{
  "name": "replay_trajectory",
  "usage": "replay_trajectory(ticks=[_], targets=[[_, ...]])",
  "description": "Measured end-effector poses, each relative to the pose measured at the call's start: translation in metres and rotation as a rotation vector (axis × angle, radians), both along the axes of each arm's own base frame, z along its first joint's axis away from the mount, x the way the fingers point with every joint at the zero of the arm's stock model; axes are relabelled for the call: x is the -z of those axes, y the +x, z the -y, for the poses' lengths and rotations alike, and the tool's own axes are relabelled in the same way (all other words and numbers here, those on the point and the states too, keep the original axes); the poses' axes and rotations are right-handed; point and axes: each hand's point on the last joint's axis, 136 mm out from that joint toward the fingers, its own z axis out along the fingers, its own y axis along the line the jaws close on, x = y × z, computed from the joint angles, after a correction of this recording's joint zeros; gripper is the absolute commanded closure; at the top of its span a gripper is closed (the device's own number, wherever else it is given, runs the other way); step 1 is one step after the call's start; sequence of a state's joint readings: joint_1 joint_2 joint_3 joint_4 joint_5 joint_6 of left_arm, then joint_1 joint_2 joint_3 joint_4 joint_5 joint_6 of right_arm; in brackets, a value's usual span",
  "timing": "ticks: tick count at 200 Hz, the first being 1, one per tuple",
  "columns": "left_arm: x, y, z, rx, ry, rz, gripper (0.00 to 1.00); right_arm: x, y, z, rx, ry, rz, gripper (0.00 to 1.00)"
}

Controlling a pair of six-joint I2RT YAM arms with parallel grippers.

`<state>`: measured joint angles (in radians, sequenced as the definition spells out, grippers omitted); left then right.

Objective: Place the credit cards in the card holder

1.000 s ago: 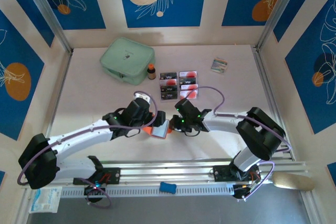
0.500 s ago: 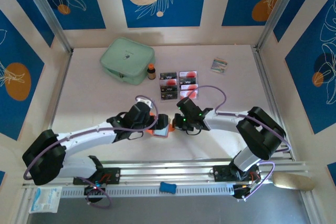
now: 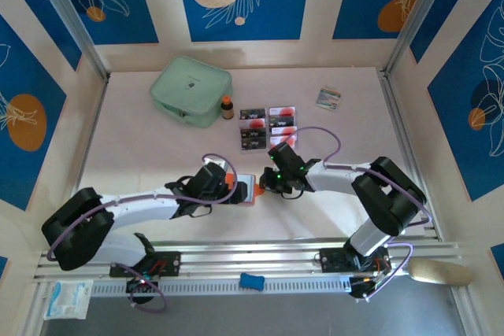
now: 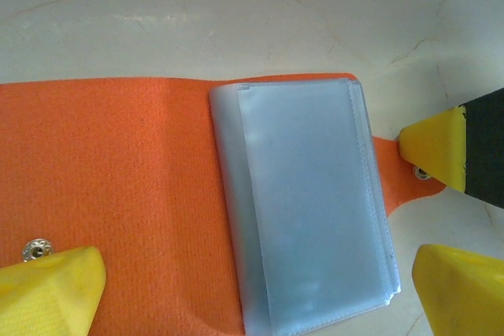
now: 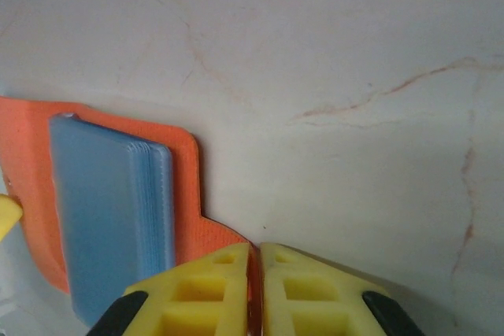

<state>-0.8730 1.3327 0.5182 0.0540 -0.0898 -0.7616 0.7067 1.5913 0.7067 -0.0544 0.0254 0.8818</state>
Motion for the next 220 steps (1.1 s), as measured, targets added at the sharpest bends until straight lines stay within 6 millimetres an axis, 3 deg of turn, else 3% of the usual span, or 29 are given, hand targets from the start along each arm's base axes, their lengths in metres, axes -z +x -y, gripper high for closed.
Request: replay_trajectory(ticks=[24, 71, 99, 125, 156, 220], targets=[[-0.001, 0.001, 0.001, 0.000, -0.007, 0.006, 0.00, -0.010, 0.001, 0.002, 0.007, 0.012, 0.014, 0.87], [0.000, 0.000, 0.000, -0.001, -0.008, 0.007, 0.00, -0.053, 0.013, -0.008, 0.013, 0.088, 0.096, 0.94], [0.002, 0.000, -0.001, -0.001, -0.011, 0.009, 0.00, -0.062, 0.013, -0.018, 0.007, 0.109, 0.102, 0.96], [0.004, -0.001, -0.002, -0.001, -0.009, 0.007, 0.00, -0.059, 0.012, -0.033, -0.008, 0.111, 0.082, 0.98], [0.003, -0.002, -0.005, -0.008, -0.009, 0.016, 0.00, -0.042, 0.012, -0.045, -0.016, 0.090, 0.042, 0.98], [0.001, 0.000, -0.008, -0.031, -0.013, 0.025, 0.00, -0.012, 0.014, -0.046, -0.014, 0.033, -0.011, 1.00]])
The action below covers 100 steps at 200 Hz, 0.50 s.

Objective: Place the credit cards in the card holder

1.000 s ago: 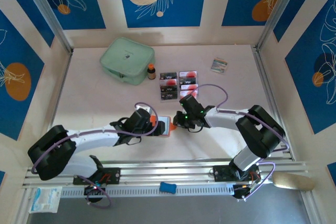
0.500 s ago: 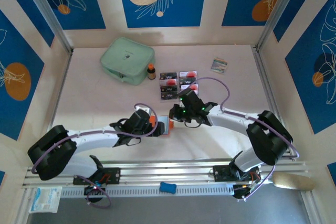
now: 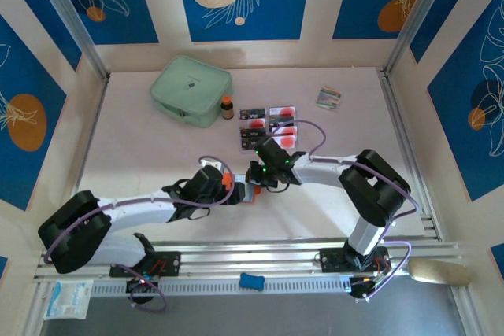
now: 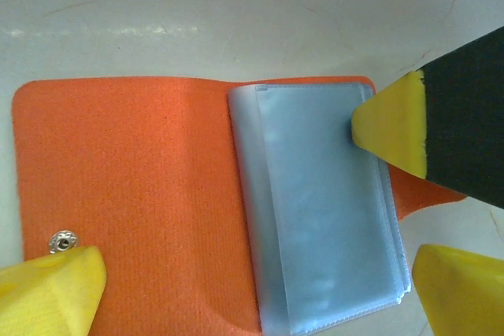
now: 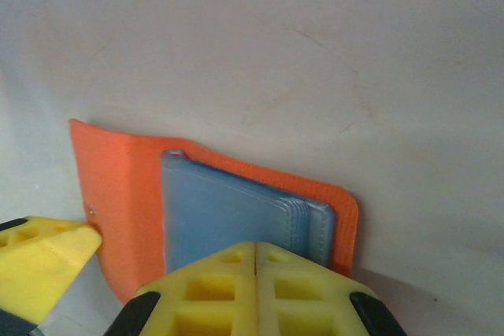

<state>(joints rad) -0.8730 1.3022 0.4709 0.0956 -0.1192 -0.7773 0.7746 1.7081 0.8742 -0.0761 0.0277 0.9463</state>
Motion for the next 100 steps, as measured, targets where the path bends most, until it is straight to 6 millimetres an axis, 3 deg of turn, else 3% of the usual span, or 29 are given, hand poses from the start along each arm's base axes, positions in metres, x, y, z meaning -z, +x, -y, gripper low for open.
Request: replay_trajectory(ticks=[67, 100], targets=[[0.008, 0.001, -0.006, -0.018, 0.035, -0.003, 0.00, 0.007, 0.003, 0.003, -0.001, -0.010, -0.003, 1.00], [0.011, 0.003, -0.007, -0.025, 0.046, 0.000, 0.00, 0.008, 0.004, -0.005, -0.015, 0.024, -0.001, 1.00]])
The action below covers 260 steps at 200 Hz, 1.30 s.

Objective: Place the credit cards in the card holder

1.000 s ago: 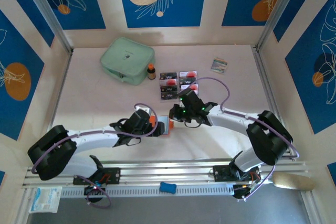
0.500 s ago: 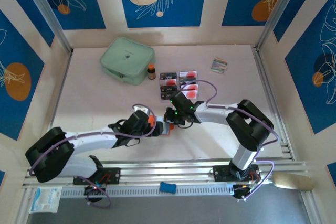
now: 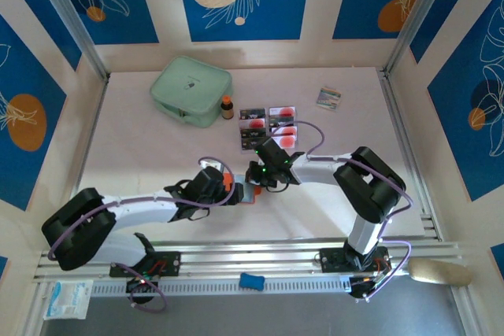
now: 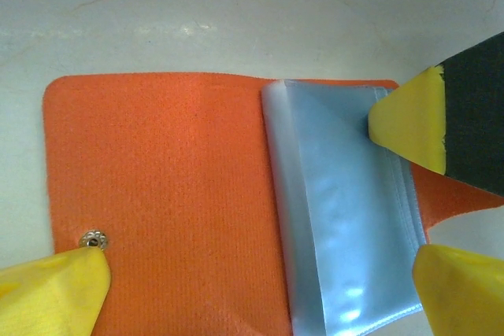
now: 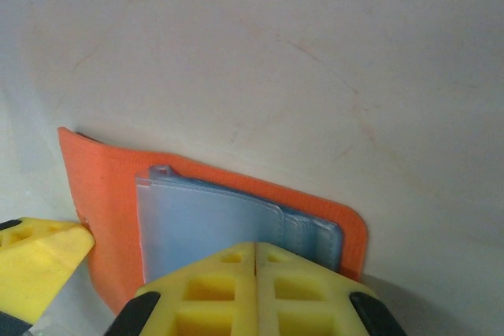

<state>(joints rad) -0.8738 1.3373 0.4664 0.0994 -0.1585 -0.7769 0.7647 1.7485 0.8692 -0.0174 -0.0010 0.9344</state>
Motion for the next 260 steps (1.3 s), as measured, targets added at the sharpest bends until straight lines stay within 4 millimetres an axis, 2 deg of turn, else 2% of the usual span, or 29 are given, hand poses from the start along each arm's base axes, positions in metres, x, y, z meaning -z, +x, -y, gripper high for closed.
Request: replay_trajectory(ticks=[41, 59, 118, 134, 161, 198, 224, 260], targets=[[0.001, 0.002, -0.001, -0.008, 0.008, 0.008, 0.00, 0.000, 0.001, -0.008, -0.019, 0.038, -0.001, 1.00], [0.003, 0.002, -0.003, -0.016, 0.021, 0.008, 0.04, -0.001, 0.001, -0.010, -0.022, 0.045, -0.001, 1.00], [0.011, 0.007, -0.012, -0.054, 0.095, 0.009, 0.31, -0.001, 0.000, -0.011, -0.025, 0.051, -0.003, 1.00], [0.012, 0.008, -0.014, -0.057, 0.107, 0.014, 0.35, -0.001, -0.001, -0.011, -0.029, 0.054, -0.007, 1.00], [0.013, 0.009, -0.015, -0.064, 0.111, 0.017, 0.39, -0.003, 0.000, -0.010, -0.028, 0.058, -0.004, 0.83], [0.013, 0.010, -0.016, -0.068, 0.114, 0.019, 0.41, -0.014, 0.000, -0.002, -0.011, 0.071, 0.014, 0.68], [0.014, 0.010, -0.016, -0.068, 0.115, 0.019, 0.42, -0.022, 0.002, 0.000, -0.006, 0.082, 0.031, 0.67], [0.014, 0.010, -0.016, -0.068, 0.115, 0.020, 0.42, -0.021, 0.002, 0.000, -0.006, 0.087, 0.026, 0.68]])
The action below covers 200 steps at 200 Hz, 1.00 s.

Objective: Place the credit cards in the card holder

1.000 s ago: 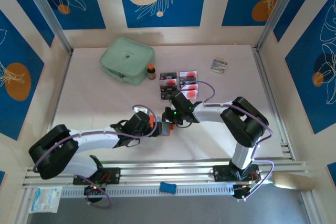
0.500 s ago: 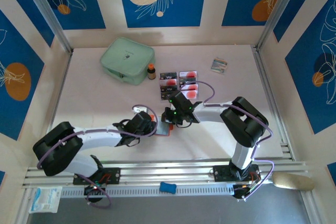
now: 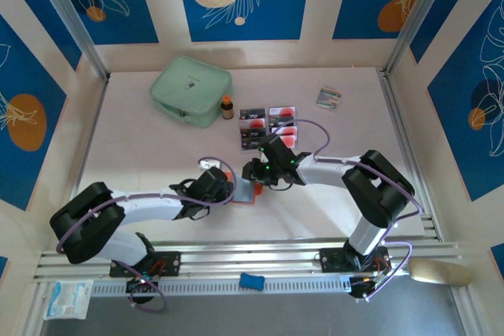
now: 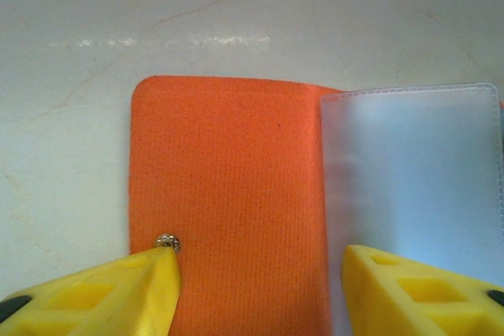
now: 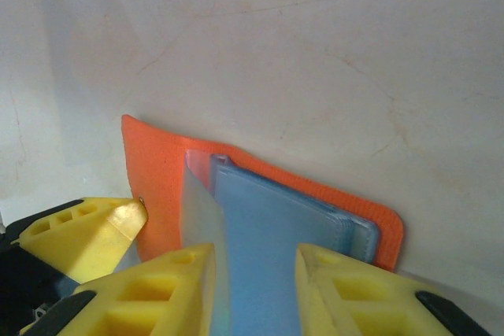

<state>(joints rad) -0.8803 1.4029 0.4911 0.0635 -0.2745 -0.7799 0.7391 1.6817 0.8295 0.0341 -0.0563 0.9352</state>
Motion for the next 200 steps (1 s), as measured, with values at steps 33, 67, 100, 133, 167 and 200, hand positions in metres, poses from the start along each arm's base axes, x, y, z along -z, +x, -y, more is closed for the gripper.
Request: replay_trajectory(ticks=[33, 67, 100, 133, 167, 200], targets=[[0.000, 0.000, 0.000, 0.001, 0.000, 0.000, 0.42, 0.008, -0.003, -0.003, -0.015, 0.004, -0.026, 0.69], [-0.001, 0.000, 0.000, 0.000, -0.002, 0.001, 0.41, 0.008, -0.006, -0.006, -0.033, 0.017, -0.044, 0.69], [-0.004, -0.002, 0.002, 0.009, -0.019, 0.001, 0.34, -0.003, -0.003, -0.016, -0.050, 0.050, -0.034, 0.67], [-0.014, -0.008, -0.004, 0.012, -0.025, -0.003, 0.16, -0.016, -0.003, -0.028, -0.076, 0.077, -0.021, 0.61], [-0.044, -0.010, -0.015, -0.005, -0.050, 0.056, 0.01, -0.028, -0.004, -0.039, -0.102, 0.096, -0.015, 0.55], [-0.077, -0.010, -0.031, -0.047, -0.089, 0.134, 0.00, -0.041, -0.005, -0.051, -0.117, 0.114, -0.005, 0.52]])
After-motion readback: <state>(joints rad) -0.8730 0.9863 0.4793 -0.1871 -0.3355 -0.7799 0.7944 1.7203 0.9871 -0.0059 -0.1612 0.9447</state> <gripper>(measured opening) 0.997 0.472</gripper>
